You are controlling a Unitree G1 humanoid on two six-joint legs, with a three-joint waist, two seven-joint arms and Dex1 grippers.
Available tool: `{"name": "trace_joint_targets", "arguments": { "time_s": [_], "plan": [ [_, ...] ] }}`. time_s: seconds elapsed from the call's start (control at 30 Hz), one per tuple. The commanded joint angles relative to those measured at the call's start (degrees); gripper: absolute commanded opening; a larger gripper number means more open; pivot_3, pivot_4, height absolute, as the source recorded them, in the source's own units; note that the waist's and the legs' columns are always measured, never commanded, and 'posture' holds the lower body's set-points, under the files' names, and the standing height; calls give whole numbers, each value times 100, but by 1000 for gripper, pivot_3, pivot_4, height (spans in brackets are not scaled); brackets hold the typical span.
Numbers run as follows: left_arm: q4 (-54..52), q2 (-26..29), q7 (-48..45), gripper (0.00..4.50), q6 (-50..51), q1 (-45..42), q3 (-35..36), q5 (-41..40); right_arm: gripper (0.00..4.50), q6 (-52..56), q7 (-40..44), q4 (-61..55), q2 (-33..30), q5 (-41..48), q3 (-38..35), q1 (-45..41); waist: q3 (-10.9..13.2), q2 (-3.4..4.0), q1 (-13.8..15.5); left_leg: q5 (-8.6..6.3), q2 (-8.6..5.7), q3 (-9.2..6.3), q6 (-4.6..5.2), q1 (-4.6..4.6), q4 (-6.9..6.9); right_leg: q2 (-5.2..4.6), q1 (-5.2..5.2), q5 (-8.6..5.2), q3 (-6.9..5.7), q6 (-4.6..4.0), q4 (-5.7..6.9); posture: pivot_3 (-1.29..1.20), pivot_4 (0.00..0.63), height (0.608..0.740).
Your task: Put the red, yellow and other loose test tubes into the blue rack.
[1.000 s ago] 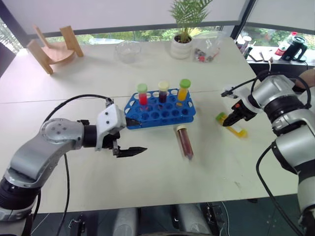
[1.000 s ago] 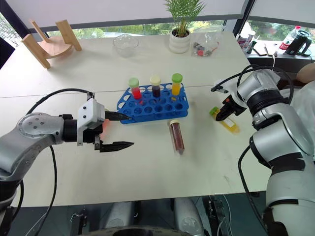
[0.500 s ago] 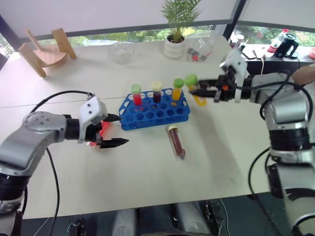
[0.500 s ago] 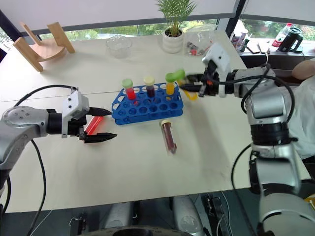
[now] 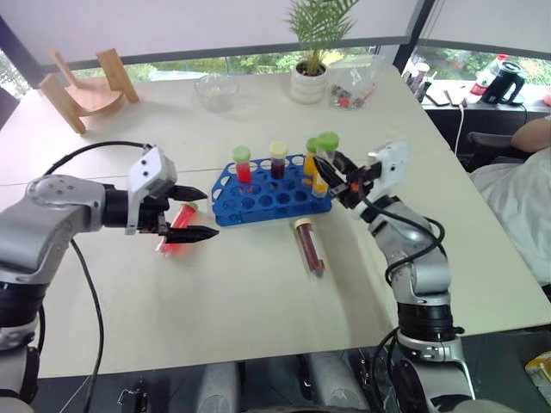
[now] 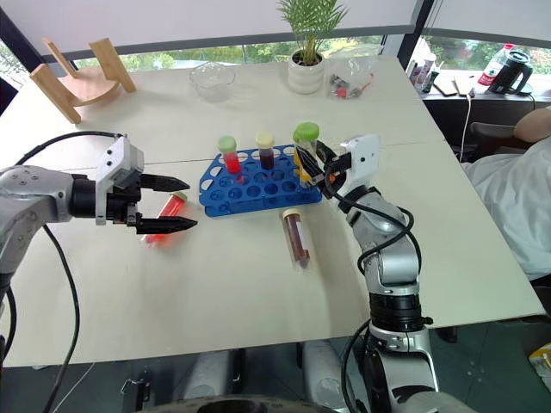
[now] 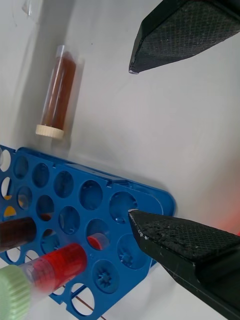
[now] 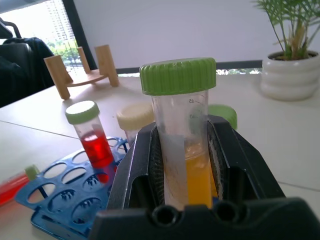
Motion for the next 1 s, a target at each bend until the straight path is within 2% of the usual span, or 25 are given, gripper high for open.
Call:
{"name": "trace_joint_targets", "arguments": {
  "time_s": [0.03,0.3,0.47,0.7,0.73,0.83,1.0],
  "plan": [
    [-39,26,-21,4500,-20,-112,57,64,792,-357,15,65,-52,-19,149,1,0,0,0,0,0,0,0,0,-1,0,0,0,0,0,0,0,150,740],
    [-187,-32,110,4500,49,-23,116,59,792,-927,-31,705,-117,-122,302,-77,-1,-1,1,0,1,-1,0,0,2,0,0,0,0,0,0,0,150,740],
    [-273,-28,181,4500,81,95,172,30,792,-1005,2,693,-162,-114,408,-14,-1,-2,-10,0,2,0,0,3,1,1,0,0,2,0,3,0,150,740],
    [-275,-164,246,4500,112,58,148,-47,4196,-698,41,310,-445,14,343,56,-1,-1,13,0,1,0,0,1,2,0,0,0,2,0,2,0,150,740],
    [-260,-192,254,4500,89,51,135,-39,4443,-593,83,216,-523,44,334,77,-1,-1,13,0,1,0,0,1,2,0,0,0,2,0,2,0,150,740],
    [-325,-256,270,4500,37,56,77,-3,4443,10,293,-346,-919,256,258,234,-1,-1,22,0,1,-1,0,0,2,0,0,0,2,0,2,0,150,740],
    [-719,135,-157,4500,-159,327,66,49,4443,1948,1005,-2103,-2444,1192,-63,440,3,5,31,-1,1,-2,2,-4,2,-1,0,0,2,0,-4,0,150,740]
  ]
}}
